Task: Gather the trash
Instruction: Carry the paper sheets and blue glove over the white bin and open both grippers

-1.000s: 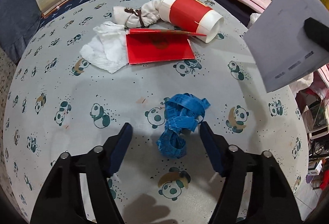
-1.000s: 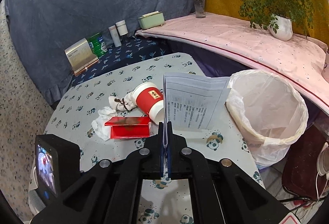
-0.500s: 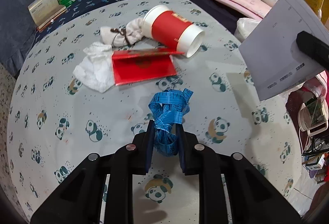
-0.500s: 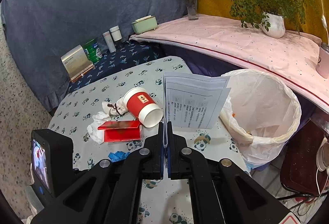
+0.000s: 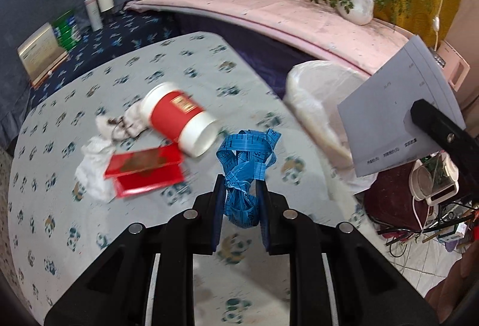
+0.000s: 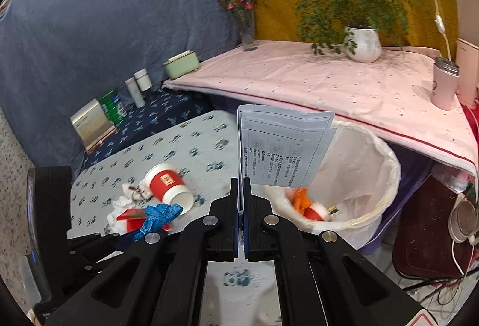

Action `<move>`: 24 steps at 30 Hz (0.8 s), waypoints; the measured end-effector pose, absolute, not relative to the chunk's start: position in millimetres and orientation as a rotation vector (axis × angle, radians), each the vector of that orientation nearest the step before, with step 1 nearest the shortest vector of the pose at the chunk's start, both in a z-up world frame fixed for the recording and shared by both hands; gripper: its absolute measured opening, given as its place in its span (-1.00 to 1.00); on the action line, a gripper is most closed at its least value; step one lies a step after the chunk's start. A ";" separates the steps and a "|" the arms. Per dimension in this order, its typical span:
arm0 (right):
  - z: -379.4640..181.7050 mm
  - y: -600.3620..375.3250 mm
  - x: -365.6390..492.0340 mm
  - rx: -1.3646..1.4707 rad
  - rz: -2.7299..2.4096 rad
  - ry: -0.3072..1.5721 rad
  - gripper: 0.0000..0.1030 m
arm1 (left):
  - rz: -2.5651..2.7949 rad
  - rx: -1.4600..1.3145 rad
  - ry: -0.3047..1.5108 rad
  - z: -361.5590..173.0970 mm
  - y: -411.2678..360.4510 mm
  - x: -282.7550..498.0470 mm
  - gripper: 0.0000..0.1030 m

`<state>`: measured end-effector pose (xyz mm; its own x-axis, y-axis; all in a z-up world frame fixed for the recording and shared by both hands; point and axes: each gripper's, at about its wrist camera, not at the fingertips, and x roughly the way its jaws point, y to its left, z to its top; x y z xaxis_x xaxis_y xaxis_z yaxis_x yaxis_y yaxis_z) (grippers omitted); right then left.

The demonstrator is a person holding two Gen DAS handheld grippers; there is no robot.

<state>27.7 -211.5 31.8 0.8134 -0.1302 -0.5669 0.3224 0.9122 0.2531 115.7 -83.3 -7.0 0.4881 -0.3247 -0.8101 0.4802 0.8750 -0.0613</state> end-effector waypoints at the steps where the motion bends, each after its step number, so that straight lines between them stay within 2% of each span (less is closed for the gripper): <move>1: 32.5 -220.3 24.7 0.357 -0.265 0.565 -0.95 | -0.510 0.182 0.937 -3.9 -92.5 116.7 -0.62; 11: 32.0 -290.8 6.6 0.421 -0.403 0.520 -0.95 | -0.650 0.197 0.936 1.8 -175.8 126.1 -0.61; 24: 8.3 -337.5 12.0 0.460 -0.455 0.542 -0.95 | -0.792 0.170 1.055 -31.6 -254.5 153.0 -0.60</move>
<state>12.0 -337.5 8.3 0.7643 -0.2857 -0.5781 0.5202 0.8030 0.2909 153.0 -254.5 -31.6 0.2504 -0.5010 -0.8284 0.6557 0.7173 -0.2356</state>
